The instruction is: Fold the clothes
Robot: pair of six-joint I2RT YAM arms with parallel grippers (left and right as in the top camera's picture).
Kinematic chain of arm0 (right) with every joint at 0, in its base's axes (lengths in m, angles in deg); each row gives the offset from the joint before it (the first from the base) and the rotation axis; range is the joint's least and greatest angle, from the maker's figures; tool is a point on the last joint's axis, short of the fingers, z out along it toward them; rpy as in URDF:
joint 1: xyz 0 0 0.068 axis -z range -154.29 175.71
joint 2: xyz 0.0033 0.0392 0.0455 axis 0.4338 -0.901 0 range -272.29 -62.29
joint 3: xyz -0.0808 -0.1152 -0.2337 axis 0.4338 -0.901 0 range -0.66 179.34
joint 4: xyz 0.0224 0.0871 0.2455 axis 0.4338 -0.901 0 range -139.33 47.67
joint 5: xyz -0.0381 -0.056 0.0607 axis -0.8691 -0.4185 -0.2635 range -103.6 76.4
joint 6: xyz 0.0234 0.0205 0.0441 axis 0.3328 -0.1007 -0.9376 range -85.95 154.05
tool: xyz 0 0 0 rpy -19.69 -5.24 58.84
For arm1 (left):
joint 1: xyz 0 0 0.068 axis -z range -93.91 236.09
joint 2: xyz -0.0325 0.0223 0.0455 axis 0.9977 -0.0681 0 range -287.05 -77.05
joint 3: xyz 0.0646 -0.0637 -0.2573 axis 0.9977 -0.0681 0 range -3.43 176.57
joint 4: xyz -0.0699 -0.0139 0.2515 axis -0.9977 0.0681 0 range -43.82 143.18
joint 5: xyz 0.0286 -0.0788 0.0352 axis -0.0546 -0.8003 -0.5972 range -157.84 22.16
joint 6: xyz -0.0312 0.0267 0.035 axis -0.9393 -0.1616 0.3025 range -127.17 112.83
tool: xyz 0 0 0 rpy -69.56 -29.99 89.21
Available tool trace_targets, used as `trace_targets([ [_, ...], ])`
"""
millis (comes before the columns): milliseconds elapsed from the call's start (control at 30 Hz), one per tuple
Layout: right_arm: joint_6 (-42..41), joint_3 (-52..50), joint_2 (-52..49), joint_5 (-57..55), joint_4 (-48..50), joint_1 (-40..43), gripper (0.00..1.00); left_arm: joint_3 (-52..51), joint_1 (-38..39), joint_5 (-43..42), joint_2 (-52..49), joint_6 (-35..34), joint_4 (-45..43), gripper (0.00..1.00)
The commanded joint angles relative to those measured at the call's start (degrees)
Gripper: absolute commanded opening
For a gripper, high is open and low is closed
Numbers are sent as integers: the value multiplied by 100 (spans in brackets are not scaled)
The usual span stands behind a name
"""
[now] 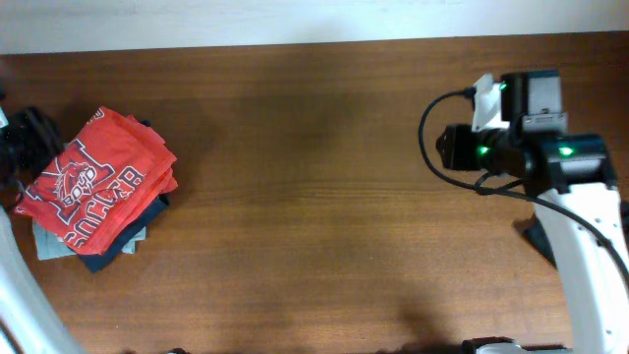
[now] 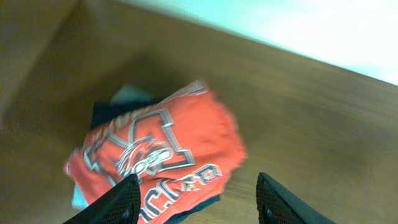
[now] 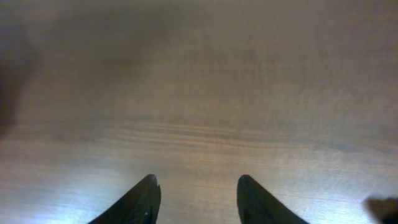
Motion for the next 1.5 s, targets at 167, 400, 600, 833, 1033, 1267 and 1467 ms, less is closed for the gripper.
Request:
trace_targets([
  [167,326,1613,1261,116,-911,11,53,103,881,-977,1628,2393,1246,59],
  [400,323,1766,2542,48,-1390,11,99,103,1523,-990,2457,2391,1869,99],
  [600,326,1764,3176,-188,-1805,11,99,103,1545,-931,2852,2393,2378,99],
  [833,323,1762,3309,-664,-2332,11,99,103,1545,-949,2900,2393,2533,99],
  [1033,299,1762,3309,-654,-2455,11,99,103,1545,-949,2903,2393,2715,99],
  [1267,302,1762,3309,-492,-2455,11,99,103,1545,-949,2903,2393,2874,99],
  [1467,372,1762,3311,-1115,-2553,11,99,103,1545,-949,2903,2393,2874,99],
])
